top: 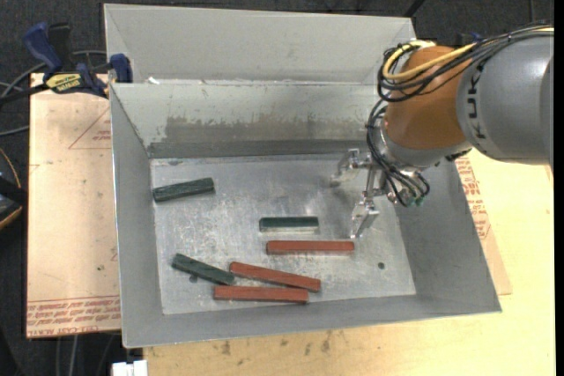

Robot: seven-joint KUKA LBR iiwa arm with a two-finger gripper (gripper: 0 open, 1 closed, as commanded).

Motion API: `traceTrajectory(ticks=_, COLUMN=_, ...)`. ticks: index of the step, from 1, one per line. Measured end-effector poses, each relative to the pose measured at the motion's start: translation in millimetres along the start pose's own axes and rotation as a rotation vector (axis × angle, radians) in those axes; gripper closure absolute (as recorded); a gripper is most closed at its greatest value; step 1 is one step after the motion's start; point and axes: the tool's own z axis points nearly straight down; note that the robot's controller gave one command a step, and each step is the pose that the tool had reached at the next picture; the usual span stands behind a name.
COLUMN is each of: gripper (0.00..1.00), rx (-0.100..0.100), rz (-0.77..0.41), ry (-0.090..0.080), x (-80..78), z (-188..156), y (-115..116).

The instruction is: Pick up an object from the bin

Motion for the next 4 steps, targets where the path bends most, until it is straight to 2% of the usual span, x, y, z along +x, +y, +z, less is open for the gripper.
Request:
traceTrajectory(ticks=1, gripper=0.0, rx=0.0, rz=-0.073, ry=0.003, x=29.5, z=-18.2, y=60.0)
traceTrajectory(ticks=2, gripper=1.0, rx=-0.003, rz=0.106, ry=-0.01, x=28.2, z=13.8, y=46.6)
traceTrajectory(ticks=3, gripper=1.0, rx=-0.003, rz=0.106, ry=-0.01, x=28.2, z=13.8, y=46.7)
traceTrajectory(ticks=4, gripper=1.0, rx=0.0, rz=0.101, ry=-0.001, x=23.1, z=-136.7, y=50.5)
